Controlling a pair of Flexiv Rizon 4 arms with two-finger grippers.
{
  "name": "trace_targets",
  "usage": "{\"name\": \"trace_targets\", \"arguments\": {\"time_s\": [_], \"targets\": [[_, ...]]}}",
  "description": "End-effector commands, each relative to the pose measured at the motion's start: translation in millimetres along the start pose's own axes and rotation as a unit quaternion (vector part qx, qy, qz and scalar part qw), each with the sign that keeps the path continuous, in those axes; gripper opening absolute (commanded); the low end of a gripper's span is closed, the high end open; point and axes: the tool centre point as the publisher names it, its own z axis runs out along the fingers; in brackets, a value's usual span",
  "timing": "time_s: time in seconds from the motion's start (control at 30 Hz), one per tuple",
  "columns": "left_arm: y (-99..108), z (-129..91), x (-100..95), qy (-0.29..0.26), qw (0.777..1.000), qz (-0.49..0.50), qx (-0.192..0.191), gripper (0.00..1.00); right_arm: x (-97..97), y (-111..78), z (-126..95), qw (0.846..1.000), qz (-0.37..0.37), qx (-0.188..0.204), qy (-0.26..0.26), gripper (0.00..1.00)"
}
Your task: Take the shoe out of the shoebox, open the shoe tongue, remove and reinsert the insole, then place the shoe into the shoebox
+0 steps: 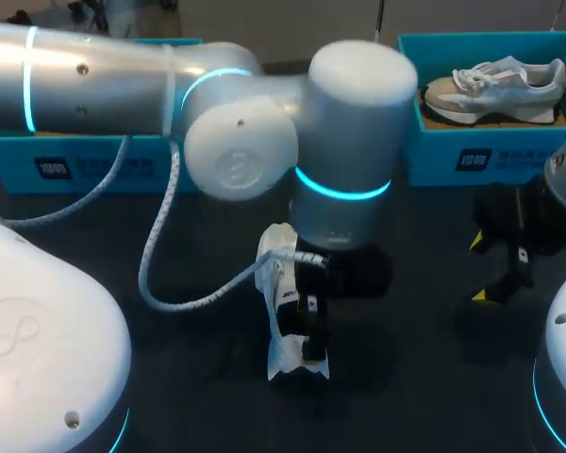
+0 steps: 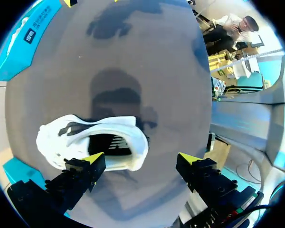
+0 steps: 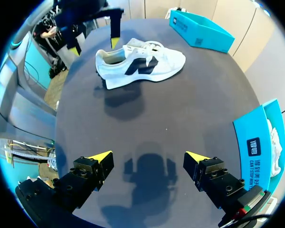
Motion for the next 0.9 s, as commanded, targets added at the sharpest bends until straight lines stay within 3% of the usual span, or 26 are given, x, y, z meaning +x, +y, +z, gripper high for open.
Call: {"name": "trace_targets", "arguments": {"time_s": [0.03,0.77,0.9], "targets": [[10.0,11.9,4.4,-0.005,1.000,0.006,0.029,1.00,0.9,0.3,1.1,1.000,0.000,0.002,-0.001,1.00],[-11.2,65.1,0.8,-0.035,0.999,-0.014,0.001,1.00,0.9,0.3,1.1,1.000,0.000,0.002,-0.001,1.00],[-7.9,71.5,2.5,-0.041,0.999,-0.021,0.006,0.91,0.9,0.3,1.1,1.000,0.000,0.002,-0.001,1.00]]}}
